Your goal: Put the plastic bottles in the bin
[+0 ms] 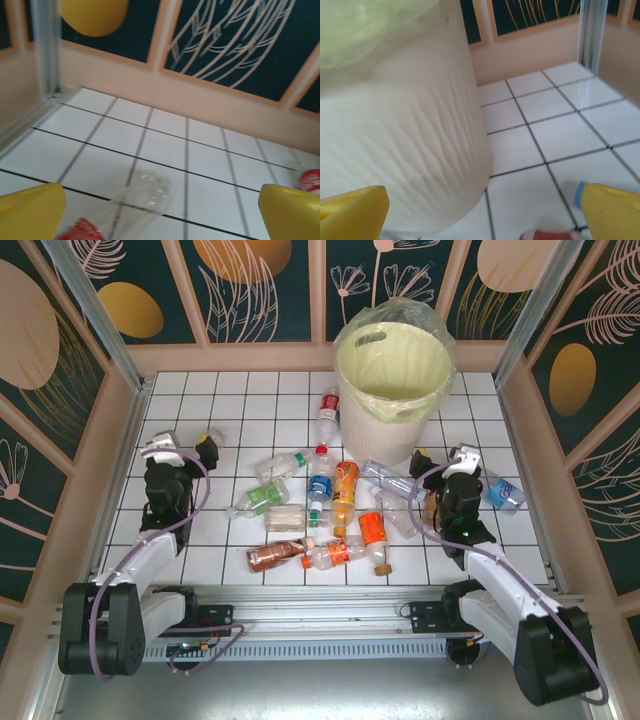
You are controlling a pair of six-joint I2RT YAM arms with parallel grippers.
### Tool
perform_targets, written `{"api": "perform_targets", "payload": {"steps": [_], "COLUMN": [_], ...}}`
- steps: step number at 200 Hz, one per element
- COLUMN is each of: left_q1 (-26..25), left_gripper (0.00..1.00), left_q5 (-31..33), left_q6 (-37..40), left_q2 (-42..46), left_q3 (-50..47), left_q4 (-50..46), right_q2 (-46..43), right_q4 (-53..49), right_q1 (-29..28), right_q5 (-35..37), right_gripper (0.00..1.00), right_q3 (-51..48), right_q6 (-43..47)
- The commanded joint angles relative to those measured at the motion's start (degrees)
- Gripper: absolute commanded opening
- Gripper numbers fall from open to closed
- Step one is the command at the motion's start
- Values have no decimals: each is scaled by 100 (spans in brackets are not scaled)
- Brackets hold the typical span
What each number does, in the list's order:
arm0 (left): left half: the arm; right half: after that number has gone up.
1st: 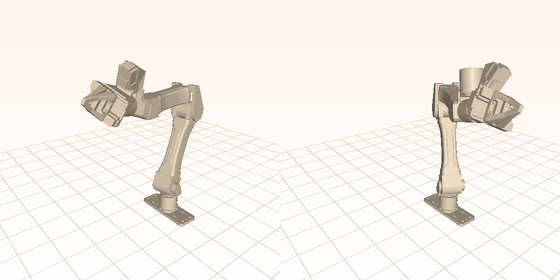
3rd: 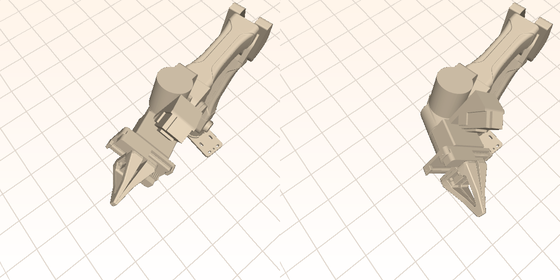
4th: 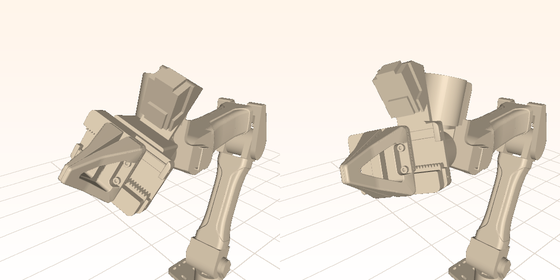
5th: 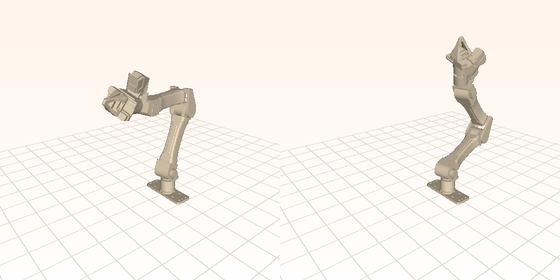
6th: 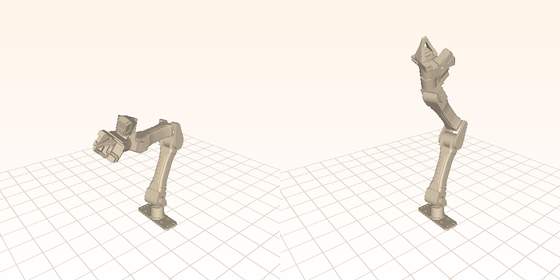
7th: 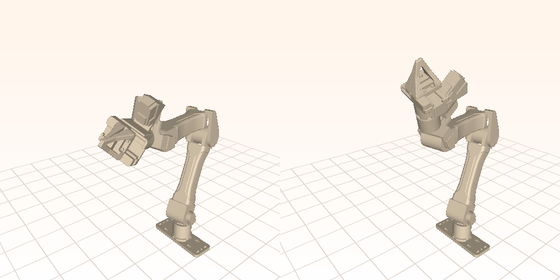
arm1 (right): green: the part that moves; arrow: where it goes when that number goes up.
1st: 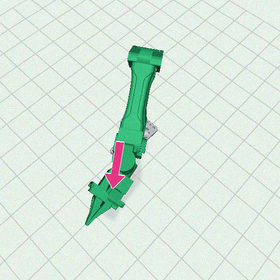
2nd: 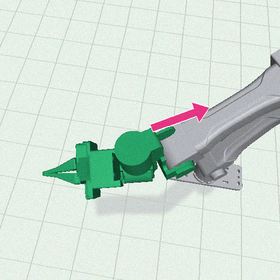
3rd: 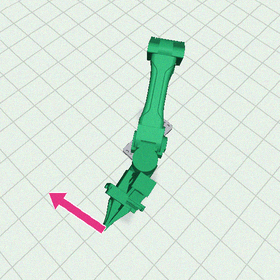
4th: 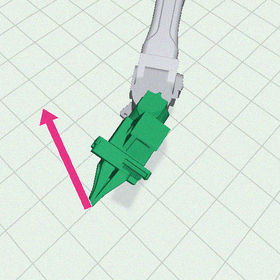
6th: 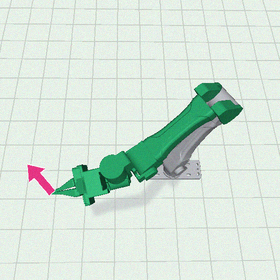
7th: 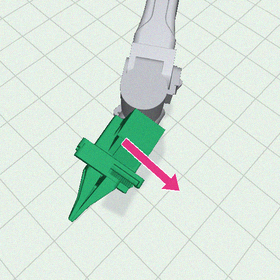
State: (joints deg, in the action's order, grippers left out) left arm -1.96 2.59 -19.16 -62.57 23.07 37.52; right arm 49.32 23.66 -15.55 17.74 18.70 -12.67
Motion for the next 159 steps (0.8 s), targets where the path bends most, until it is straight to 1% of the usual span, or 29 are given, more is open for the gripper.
{"api": "perform_targets", "payload": {"steps": [1, 9, 23, 48, 58, 81, 101, 116, 129, 144, 159], "left_q1": [-112, -208, -437, -915, -988, -1069, -1113, -1116, -1123, -1123, -1123], "left_gripper": [98, 99, 99, 99, 99, 99, 99, 99, 99, 99, 99], "left_q5": [-1234, -1543, -1905, -2214, -2460, -3258, -3755, -4022, -4315, -4821, -5067], "left_q6": [-1002, -1217, -1590, -1909, -1984, -2109, -2041, -1817, -1554, -1207, -1057], "left_q2": [134, 154, 192, 206, 164, 104, 68, -36, -72, 32, 255], "left_q3": [346, 365, 442, 726, 973, 1396, 1803, 2229, 2538, 2686, 2606], "left_q4": [-930, -930, -1061, -1569, -1875, -2376, -2977, -3709, -4173, -4310, -4136], "right_q2": [-374, -461, -504, -463, -427, -300, -185, -105, -16, 57, 126], "right_q4": [-1643, -1977, -2701, -3499, -3766, -4410, -5022, -5373, -5687, -5881, -5968], "right_q1": [-343, -516, -863, -1535, -1842, -2401, -2852, -3129, -3257, -3351, -3404], "right_q5": [385, 459, 708, 742, 649, 556, 463, 267, 71, -252, -544], "right_gripper": [99, 99, 99, 99, 99, 99, 99, 99, 97, 93, 91], "right_q3": [285, 352, 534, 859, 1018, 1402, 1771, 2005, 2171, 2281, 2304], "right_q6": [-987, -1229, -1718, -2051, -2130, -2267, -2379, -2439, -2560, -2619, -2634]}}
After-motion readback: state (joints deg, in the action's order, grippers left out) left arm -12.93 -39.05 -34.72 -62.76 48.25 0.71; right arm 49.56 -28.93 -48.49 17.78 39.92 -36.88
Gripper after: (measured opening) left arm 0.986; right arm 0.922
